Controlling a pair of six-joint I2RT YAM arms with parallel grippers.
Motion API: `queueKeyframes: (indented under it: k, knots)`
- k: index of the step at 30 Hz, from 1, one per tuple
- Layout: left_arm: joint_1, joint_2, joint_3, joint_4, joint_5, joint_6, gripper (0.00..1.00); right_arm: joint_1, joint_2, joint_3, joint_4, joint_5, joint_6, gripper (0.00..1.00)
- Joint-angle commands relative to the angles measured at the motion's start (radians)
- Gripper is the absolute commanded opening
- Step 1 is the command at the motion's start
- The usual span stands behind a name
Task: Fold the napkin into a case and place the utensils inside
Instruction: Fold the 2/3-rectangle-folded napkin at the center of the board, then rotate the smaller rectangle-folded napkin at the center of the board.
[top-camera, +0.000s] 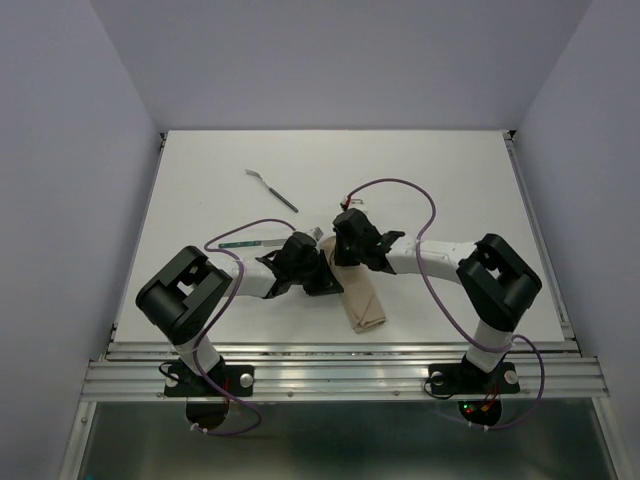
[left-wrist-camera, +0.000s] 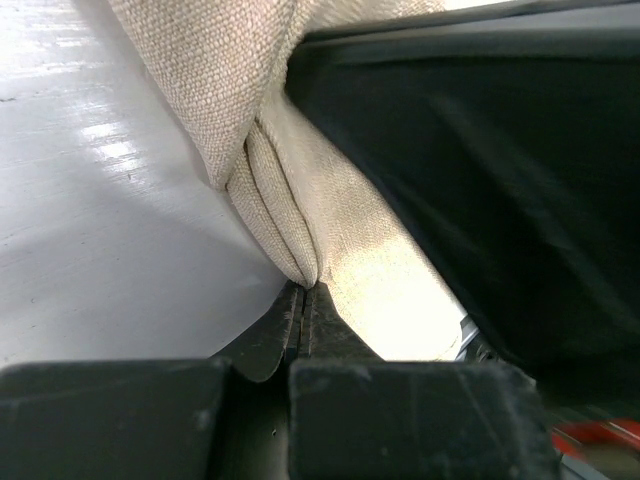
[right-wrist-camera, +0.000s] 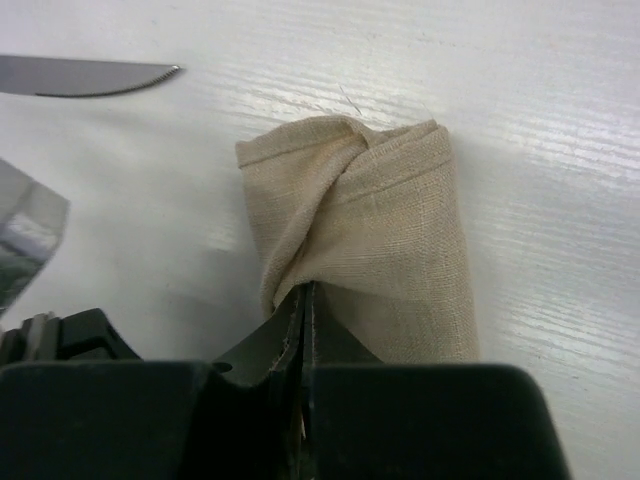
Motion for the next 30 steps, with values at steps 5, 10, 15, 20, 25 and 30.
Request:
queueKeyframes:
  k: [5,10,15,20,25,30]
  knots:
    - [-0.007,-0.003,0.018,-0.039,-0.001,0.030,0.00,-0.011,-0.063,0.051,0.028,0.004,-0.013,0.01]
    - [-0.006,-0.006,0.016,-0.044,-0.004,0.032,0.00,-0.011,-0.001,0.045,0.033,-0.010,-0.003,0.01]
    - [-0.006,-0.004,0.013,-0.042,-0.004,0.030,0.00,-0.011,-0.004,0.022,0.053,-0.014,0.006,0.01]
    - [-0.006,-0.004,0.016,-0.044,-0.005,0.032,0.00,-0.011,-0.038,0.026,0.056,-0.016,-0.009,0.01]
    - [-0.006,-0.003,0.016,-0.044,-0.005,0.032,0.00,-0.011,-0.121,-0.003,0.056,0.001,-0.010,0.01]
    - [-0.006,0.005,0.022,-0.044,-0.002,0.033,0.00,-0.011,-0.135,-0.039,0.055,-0.007,-0.003,0.01]
